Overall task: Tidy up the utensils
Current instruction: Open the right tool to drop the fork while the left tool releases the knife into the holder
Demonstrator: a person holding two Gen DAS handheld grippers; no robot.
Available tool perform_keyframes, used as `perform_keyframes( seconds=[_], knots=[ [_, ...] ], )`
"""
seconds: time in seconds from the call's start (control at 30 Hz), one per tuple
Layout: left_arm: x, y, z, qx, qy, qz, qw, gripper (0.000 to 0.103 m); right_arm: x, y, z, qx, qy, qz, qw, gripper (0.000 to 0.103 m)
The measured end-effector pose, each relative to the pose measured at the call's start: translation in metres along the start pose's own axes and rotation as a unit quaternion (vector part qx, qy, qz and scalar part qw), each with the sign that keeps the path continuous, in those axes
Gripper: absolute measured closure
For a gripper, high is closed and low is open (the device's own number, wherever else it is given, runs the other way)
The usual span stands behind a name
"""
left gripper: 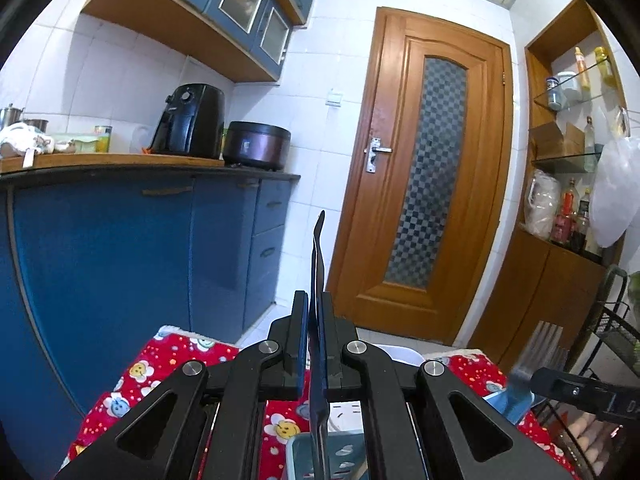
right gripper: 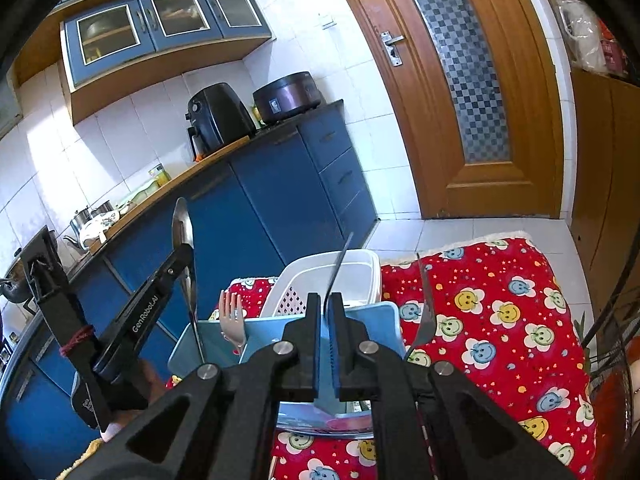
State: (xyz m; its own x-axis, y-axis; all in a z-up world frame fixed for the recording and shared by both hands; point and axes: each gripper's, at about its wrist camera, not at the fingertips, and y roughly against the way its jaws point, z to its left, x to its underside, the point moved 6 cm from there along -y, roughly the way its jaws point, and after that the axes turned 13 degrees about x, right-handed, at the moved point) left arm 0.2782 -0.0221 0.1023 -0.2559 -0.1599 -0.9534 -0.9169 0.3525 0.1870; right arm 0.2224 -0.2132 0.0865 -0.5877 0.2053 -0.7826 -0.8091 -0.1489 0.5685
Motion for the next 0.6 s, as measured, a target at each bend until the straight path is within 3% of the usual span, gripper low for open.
perform_keyframes(
  seconds=[0.17,0.27,0.33,0.37,0.6],
  knots=[
    [-0.003,0.001,0.003,0.009,0.019,0.017,0.9996,0.092,-0.005,0.011,0.004,-0.007,0.001,-0.016,1.000,0.086],
    [-0.005,0.005,0.001,0.009,0.015,0.017,0.9997,0.084,-0.007,0.018,0.007,-0.008,0.003,-0.025,1.000,0.084],
    [-0.006,0.009,-0.002,0.011,0.009,0.018,0.9997,0.069,-0.006,0.022,0.007,-0.010,0.000,-0.026,1.000,0.082],
    [-0.007,0.013,-0.004,0.014,0.005,0.018,0.9997,0.067,-0.006,0.024,0.007,-0.010,-0.002,-0.027,1.000,0.082],
    [-0.011,0.034,-0.017,0.029,-0.013,0.020,0.9993,0.064,0.003,0.040,0.006,-0.005,-0.009,-0.032,0.999,0.081]
  ],
)
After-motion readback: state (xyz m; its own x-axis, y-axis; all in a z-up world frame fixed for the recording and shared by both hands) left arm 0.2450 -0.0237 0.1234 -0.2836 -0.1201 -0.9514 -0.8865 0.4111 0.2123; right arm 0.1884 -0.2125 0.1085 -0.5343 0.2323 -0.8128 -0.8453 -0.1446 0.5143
